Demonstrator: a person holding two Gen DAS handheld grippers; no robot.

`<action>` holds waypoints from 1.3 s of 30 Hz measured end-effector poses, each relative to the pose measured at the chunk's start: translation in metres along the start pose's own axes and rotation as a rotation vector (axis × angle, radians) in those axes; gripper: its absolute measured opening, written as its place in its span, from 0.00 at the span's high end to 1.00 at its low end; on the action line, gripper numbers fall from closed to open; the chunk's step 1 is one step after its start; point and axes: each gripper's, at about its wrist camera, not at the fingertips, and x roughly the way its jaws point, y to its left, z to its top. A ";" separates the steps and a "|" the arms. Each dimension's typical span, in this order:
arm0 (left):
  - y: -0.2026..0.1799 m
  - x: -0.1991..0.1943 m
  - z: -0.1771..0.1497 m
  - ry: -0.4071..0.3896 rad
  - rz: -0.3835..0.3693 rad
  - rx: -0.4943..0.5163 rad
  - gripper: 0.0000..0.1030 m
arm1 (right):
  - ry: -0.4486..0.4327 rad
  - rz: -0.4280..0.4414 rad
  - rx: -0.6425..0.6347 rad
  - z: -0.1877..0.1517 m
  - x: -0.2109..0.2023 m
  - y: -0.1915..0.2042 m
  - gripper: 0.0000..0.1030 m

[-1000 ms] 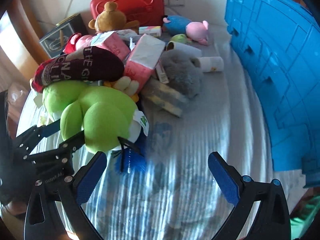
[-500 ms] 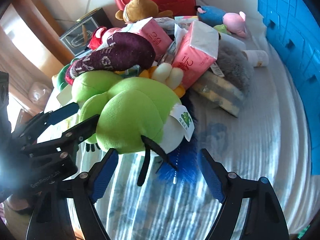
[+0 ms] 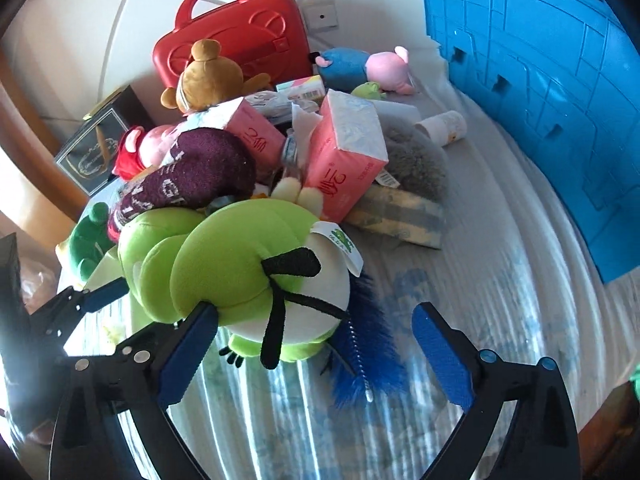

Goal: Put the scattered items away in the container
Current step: 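Grasp the large green plush frog with both tools, then lift the green plush frog with both tools and carry it over the crate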

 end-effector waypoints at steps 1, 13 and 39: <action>0.000 0.007 0.002 0.011 -0.015 -0.006 0.27 | 0.003 0.012 0.004 -0.001 0.001 0.003 0.04; -0.011 0.020 0.014 -0.014 0.009 0.023 0.29 | -0.010 -0.028 -0.032 0.017 0.031 0.018 0.26; -0.070 -0.139 0.010 -0.362 0.089 0.046 0.42 | -0.295 0.002 -0.142 0.005 -0.124 0.029 0.38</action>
